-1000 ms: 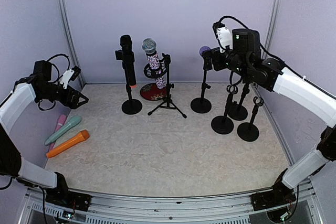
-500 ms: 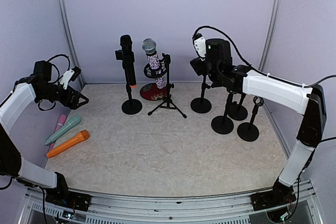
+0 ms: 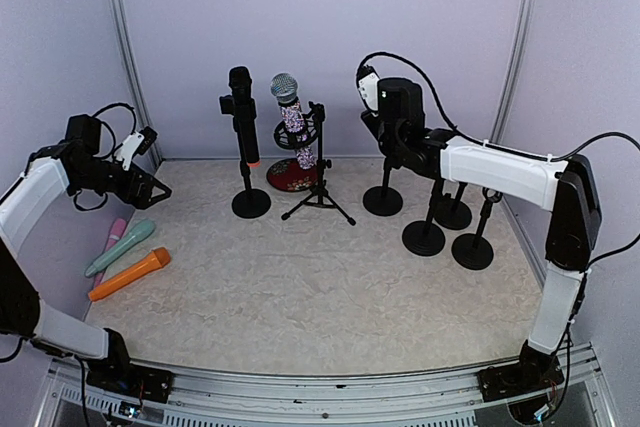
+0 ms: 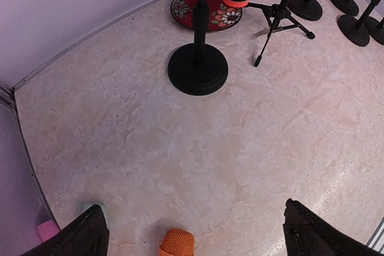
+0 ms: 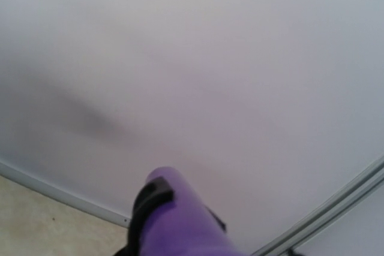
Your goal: Remove the microphone from the stand
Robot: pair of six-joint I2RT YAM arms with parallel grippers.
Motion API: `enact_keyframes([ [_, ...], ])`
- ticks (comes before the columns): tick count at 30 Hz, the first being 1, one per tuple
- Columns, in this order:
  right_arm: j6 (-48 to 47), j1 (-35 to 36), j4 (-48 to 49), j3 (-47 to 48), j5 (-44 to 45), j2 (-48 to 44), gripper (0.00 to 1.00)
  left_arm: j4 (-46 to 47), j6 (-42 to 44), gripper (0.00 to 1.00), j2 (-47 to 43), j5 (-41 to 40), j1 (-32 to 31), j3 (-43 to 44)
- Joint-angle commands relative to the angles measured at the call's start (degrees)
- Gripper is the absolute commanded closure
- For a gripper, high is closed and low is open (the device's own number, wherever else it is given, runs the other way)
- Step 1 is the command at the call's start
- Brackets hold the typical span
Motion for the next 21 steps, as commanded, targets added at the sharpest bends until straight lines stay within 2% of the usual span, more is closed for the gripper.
enact_keyframes([
  [1,1.1,-0.2,0.8,2.1,0.4,0.4,0.40,-0.8,-0.1,0.01,-1.2,0.6,-1.0,1.6],
  [10,5.4,-0.1,-2.2,1.6,-2.5,-2.7,0.75,-0.3,-0.4,0.01,-2.2,1.5,-2.2,1.6],
  [18,8.3,1.5,-4.5,0.6,-5.9,-6.3,0.93,-0.5,-0.7,0.01,-2.4,1.0,-3.3,1.9],
  [21,8.9,2.3,-4.5,-0.7,-6.9,-8.2,0.97,-0.4,-0.7,0.01,-2.7,1.1,-3.5,1.9],
])
